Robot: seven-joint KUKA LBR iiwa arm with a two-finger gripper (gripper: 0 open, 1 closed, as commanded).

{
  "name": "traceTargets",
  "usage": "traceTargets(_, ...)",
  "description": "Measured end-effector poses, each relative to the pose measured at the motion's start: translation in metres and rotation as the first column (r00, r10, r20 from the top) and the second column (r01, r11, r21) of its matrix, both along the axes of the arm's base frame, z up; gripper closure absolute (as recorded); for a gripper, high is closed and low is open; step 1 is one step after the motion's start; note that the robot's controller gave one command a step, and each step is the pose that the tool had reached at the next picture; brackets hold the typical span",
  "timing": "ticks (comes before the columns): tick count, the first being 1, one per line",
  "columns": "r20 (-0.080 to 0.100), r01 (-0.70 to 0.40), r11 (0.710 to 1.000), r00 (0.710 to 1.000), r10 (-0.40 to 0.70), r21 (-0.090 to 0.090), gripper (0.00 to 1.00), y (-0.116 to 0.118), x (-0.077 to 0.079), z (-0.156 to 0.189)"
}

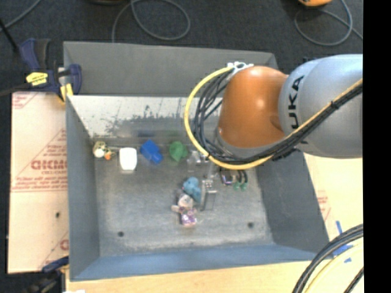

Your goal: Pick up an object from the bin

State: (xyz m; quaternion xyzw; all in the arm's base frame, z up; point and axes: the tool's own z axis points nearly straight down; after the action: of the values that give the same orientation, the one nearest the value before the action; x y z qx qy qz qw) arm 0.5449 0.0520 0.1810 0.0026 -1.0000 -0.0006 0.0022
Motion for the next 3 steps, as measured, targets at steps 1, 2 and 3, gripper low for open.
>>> traceTargets(1, 0.007, 0.001, 1.000, 1.000, -0.001, 0.001, 0.00, 0.000, 0.002, 0.004)
traceTargets(2, 0.012, -0.062, 0.998, 0.998, 0.062, -0.001, 0.00, -0.006, -0.008, -0.028)
traceTargets(3, 0.013, -0.222, 0.975, 0.975, 0.222, -0.002, 0.00, -0.020, -0.010, -0.087)
